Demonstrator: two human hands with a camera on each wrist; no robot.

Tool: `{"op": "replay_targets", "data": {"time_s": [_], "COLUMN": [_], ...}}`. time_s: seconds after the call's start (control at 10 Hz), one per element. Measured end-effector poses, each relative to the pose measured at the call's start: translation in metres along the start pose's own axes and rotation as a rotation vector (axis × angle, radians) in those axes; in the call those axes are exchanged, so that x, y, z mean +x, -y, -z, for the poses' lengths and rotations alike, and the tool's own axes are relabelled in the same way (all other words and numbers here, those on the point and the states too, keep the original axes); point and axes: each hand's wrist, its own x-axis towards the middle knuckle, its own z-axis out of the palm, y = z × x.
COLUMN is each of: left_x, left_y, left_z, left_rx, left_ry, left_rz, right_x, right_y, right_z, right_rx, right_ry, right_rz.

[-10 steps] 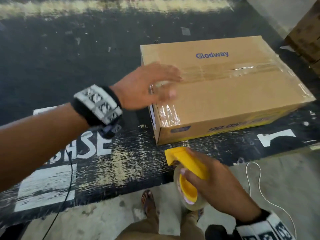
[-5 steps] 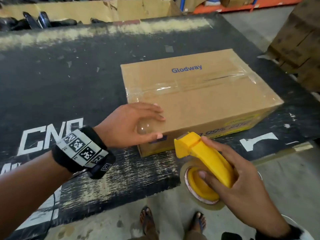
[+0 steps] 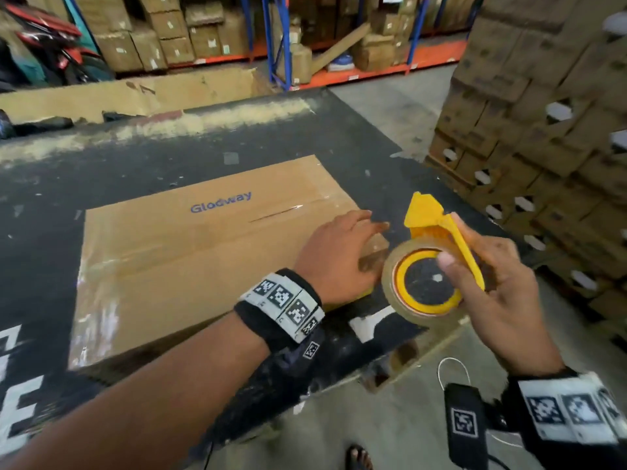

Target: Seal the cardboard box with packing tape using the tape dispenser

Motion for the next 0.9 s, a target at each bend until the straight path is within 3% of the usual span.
{"op": "replay_targets", "data": {"time_s": [0.1,0.2,0.3,0.5,0.7,0.8,0.9], "left_x": [0.030,0.036,0.033,0.032,0.031,0.028,0.005], "left_y": [-0.005,-0.002,-0.001,-0.001,-0.002,-0.009,-0.008], "left_z": [-0.037,-0.058,-0.062,-0.063,-0.059,-0.046,-0.028], "left_rx": [0.220,0.360,0.401,0.448,0.365,0.135,0.040], "left_ry": [0.082,0.086,0.072,0.042,0.058,-0.002,-0.131], "left_rz": [0.120,0.178,0.164,0.171,0.189,0.195,0.232], "right_x": [0.048,0.091,0.122,0.157,0.167,0.166,0.161], "right_y": [-0.055,-0.107,-0.147,-0.214,-0.228,-0.214,-0.187], "right_z": [0.012,0.009,-0.001,-0.036,-0.047,-0.042,-0.041], "right_rx": [-0.212,-0.279,-0.288,-0.310,-0.340,-0.343,-0.354], "right_ry": [0.050,0.116,0.166,0.295,0.357,0.320,0.171], "right_rz": [-0.018,-0.041,-0.052,-0.214,-0.283,-0.304,-0.166]}}
